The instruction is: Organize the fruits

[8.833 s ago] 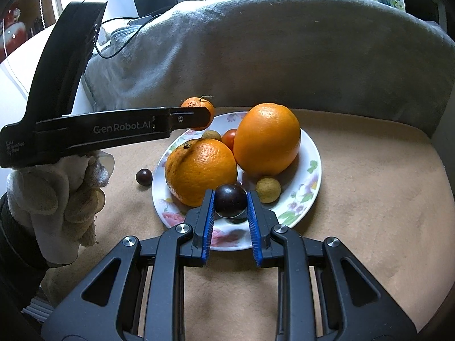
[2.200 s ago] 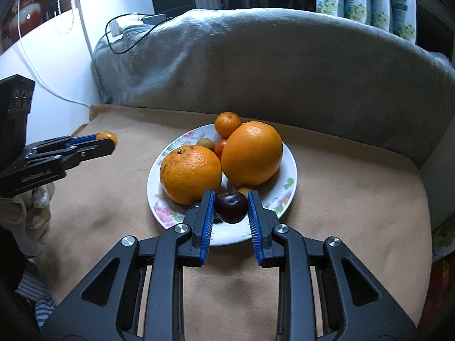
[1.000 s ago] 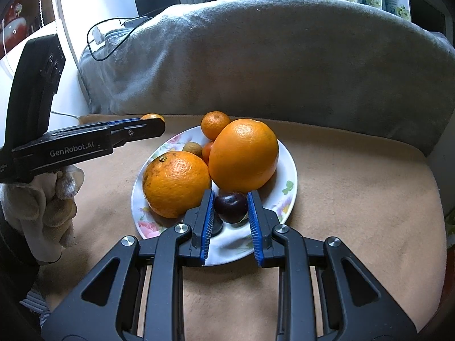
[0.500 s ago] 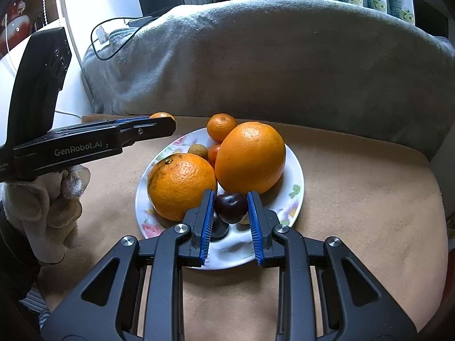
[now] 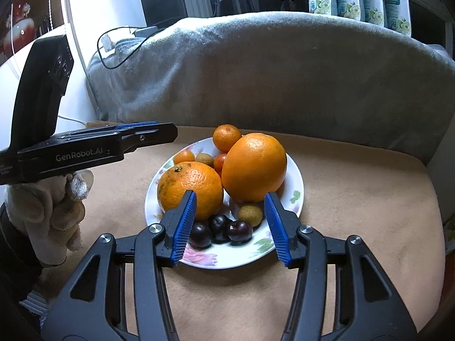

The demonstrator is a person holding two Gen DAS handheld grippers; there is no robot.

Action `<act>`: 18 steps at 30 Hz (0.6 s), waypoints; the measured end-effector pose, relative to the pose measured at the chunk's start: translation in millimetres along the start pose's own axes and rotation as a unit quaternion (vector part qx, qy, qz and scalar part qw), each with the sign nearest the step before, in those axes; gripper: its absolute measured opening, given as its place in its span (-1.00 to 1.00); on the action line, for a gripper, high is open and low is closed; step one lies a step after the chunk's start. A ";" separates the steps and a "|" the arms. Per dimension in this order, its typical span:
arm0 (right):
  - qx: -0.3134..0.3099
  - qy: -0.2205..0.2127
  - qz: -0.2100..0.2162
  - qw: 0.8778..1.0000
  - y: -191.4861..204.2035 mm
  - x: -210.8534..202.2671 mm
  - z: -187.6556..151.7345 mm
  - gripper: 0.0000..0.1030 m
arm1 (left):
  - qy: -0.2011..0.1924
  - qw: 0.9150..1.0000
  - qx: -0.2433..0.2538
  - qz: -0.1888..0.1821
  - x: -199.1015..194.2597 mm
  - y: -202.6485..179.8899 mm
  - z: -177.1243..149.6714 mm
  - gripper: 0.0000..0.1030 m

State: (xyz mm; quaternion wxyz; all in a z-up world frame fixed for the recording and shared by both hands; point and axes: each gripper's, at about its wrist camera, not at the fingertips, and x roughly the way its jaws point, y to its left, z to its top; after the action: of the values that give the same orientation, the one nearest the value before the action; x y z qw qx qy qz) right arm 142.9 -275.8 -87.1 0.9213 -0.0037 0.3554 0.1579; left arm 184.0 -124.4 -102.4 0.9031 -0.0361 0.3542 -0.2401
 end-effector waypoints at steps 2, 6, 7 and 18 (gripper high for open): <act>0.002 -0.003 -0.001 1.000 1.8 -4.0 -0.9 0.02 | -0.005 1.000 0.003 0.001 -6.9 -1.4 -1.0 -0.34; 0.007 -0.017 -0.006 1.000 5.0 -16.5 -3.4 0.26 | -0.018 1.000 0.007 0.003 -24.6 -3.4 -5.1 -0.18; 0.011 -0.021 -0.007 1.000 5.0 -20.6 -4.4 0.27 | -0.023 1.000 0.009 0.005 -31.0 -4.2 -7.2 -0.08; 0.053 -0.050 -0.046 0.996 0.4 -50.3 -18.1 0.83 | -0.048 0.998 0.018 0.036 -80.8 -9.3 -38.9 0.35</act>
State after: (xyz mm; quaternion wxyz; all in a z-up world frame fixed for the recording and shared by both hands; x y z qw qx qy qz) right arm 95.9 -292.1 -67.6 0.9431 0.0364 0.3161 0.0966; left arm 103.5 -91.4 -78.9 0.9276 -0.0182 0.3070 -0.2121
